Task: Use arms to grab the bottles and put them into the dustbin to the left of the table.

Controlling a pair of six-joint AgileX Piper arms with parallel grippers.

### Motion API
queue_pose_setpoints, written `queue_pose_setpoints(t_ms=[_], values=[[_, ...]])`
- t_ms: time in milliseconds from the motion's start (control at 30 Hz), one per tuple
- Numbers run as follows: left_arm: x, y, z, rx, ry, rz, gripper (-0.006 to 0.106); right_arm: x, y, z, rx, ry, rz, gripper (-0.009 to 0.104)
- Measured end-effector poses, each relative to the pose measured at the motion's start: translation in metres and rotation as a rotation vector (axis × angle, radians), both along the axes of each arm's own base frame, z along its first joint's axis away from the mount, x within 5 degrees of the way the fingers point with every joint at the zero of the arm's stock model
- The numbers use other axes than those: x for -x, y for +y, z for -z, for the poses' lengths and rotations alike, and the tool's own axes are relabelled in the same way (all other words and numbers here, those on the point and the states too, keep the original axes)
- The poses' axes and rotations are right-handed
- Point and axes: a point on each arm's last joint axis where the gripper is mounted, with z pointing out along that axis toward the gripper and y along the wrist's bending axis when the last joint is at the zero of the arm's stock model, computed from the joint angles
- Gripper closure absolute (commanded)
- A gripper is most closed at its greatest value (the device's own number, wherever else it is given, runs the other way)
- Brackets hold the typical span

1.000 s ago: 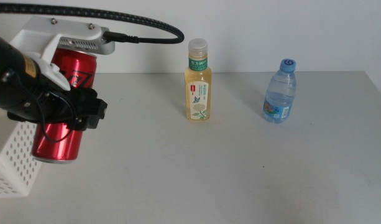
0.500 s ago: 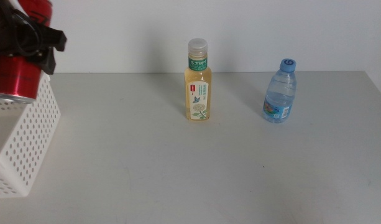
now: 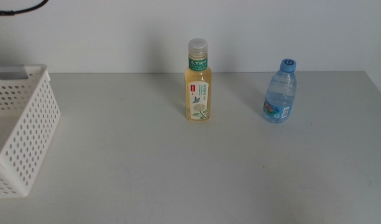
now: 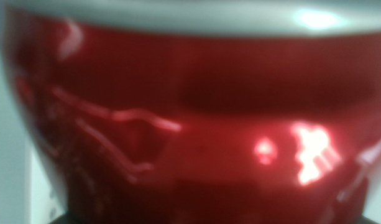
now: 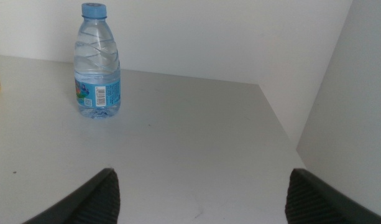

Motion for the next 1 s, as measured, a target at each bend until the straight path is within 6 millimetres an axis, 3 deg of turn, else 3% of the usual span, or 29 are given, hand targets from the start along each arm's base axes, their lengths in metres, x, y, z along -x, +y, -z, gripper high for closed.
queue_pose_setpoints(t_ms=[167, 400, 633, 1000], values=[[-0.016, 0.022, 0.039, 0.007, 0.099, 0.035, 0.102, 0.0, 0.0, 0.0, 0.0, 0.0, 0.0, 0.026], [-0.034, 0.031, 0.079, 0.003, 0.184, 0.058, 0.102, 0.0, 0.0, 0.0, 0.0, 0.0, 0.0, 0.026], [-0.045, 0.035, 0.105, 0.008, 0.212, 0.064, 0.102, 0.0, 0.0, 0.0, 0.0, 0.0, 0.0, 0.026], [-0.052, 0.033, 0.128, 0.062, 0.243, 0.059, 0.101, 0.0, 0.0, 0.0, 0.0, 0.0, 0.0, 0.026]])
